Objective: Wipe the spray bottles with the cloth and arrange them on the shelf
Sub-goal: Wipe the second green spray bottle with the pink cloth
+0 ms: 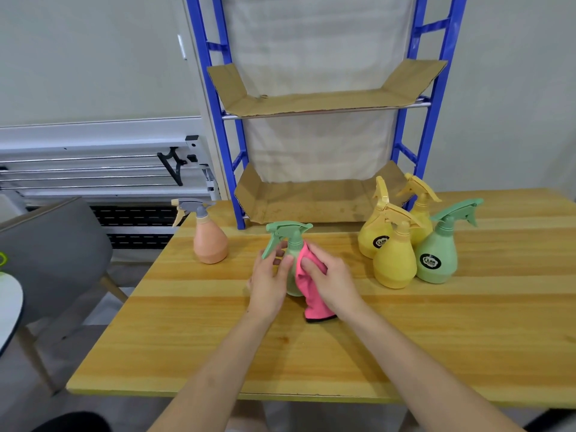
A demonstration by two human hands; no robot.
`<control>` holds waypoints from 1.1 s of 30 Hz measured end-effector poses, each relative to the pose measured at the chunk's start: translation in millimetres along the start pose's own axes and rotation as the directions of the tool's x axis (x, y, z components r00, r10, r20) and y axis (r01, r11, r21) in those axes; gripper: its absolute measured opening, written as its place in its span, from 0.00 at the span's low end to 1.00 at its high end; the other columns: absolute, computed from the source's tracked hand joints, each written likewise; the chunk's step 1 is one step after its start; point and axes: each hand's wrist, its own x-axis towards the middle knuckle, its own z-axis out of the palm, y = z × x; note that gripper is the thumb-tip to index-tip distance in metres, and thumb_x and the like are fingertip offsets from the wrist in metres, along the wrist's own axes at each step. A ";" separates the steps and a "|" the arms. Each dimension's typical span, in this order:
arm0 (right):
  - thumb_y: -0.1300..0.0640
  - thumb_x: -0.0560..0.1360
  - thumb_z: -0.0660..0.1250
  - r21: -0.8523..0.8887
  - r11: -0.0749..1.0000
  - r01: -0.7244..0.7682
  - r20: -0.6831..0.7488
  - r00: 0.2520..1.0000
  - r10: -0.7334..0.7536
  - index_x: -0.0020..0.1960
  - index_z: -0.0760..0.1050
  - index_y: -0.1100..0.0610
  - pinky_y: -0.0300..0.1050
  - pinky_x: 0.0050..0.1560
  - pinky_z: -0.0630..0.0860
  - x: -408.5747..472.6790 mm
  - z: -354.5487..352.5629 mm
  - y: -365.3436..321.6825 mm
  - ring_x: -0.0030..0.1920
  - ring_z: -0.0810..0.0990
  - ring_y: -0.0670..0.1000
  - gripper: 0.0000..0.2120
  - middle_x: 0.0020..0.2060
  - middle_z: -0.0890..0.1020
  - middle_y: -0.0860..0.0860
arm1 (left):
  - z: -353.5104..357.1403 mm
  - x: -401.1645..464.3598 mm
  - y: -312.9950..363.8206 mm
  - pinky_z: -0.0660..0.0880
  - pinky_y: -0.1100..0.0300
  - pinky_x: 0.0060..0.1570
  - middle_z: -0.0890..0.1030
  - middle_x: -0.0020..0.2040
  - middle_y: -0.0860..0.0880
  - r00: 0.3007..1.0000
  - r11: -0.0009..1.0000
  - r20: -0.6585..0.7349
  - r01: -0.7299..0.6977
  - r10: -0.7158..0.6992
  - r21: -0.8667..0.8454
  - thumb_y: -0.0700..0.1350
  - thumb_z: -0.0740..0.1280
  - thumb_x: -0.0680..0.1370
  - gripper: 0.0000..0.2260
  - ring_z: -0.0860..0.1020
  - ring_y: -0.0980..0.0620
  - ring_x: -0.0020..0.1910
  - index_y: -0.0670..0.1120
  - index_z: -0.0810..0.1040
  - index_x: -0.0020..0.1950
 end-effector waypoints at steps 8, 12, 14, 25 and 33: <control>0.54 0.83 0.67 -0.121 0.990 -0.076 0.096 0.991 0.088 0.76 0.73 0.47 0.49 0.73 0.73 -7.0 -15.0 13.9 0.68 0.78 0.42 0.22 0.69 0.80 0.43 | 3.1 -9.5 4.1 0.67 0.39 0.71 0.74 0.65 0.59 1.000 1.000 -0.010 0.023 -0.023 0.020 0.70 0.56 0.77 0.26 0.72 0.57 0.68 0.62 0.70 0.73; 0.57 0.81 0.71 -0.052 0.994 -0.092 0.023 0.995 0.093 0.75 0.74 0.47 0.46 0.76 0.70 -13.0 -9.8 12.7 0.70 0.76 0.41 0.24 0.69 0.80 0.42 | -0.2 -8.2 5.1 0.68 0.40 0.70 0.75 0.64 0.59 0.999 0.999 0.031 0.015 -0.016 0.037 0.66 0.57 0.79 0.26 0.73 0.57 0.65 0.59 0.71 0.74; 0.58 0.80 0.72 -0.029 0.997 -0.073 -0.016 0.997 0.073 0.75 0.75 0.48 0.42 0.75 0.70 -10.4 -6.2 6.3 0.69 0.77 0.41 0.25 0.69 0.80 0.42 | -2.0 -5.3 4.6 0.69 0.41 0.69 0.76 0.63 0.58 0.998 0.999 0.066 -0.011 0.008 0.040 0.67 0.56 0.79 0.27 0.74 0.56 0.65 0.58 0.72 0.75; 0.51 0.86 0.62 -0.168 0.986 -0.015 0.109 0.993 0.034 0.78 0.72 0.49 0.48 0.71 0.74 3.2 -12.3 2.3 0.67 0.79 0.46 0.21 0.69 0.81 0.45 | -1.9 -1.0 4.0 0.70 0.40 0.66 0.72 0.56 0.59 0.996 0.995 0.089 0.000 -0.008 0.095 0.68 0.53 0.78 0.27 0.73 0.54 0.61 0.61 0.71 0.74; 0.52 0.83 0.67 -0.217 0.969 -0.115 0.094 0.986 0.138 0.79 0.70 0.51 0.44 0.70 0.73 -13.1 -10.6 19.9 0.68 0.79 0.48 0.25 0.69 0.80 0.46 | -8.9 -7.6 3.8 0.73 0.43 0.66 0.79 0.60 0.67 0.999 1.000 0.052 0.014 -0.015 0.021 0.63 0.59 0.80 0.10 0.77 0.65 0.61 0.67 0.70 0.60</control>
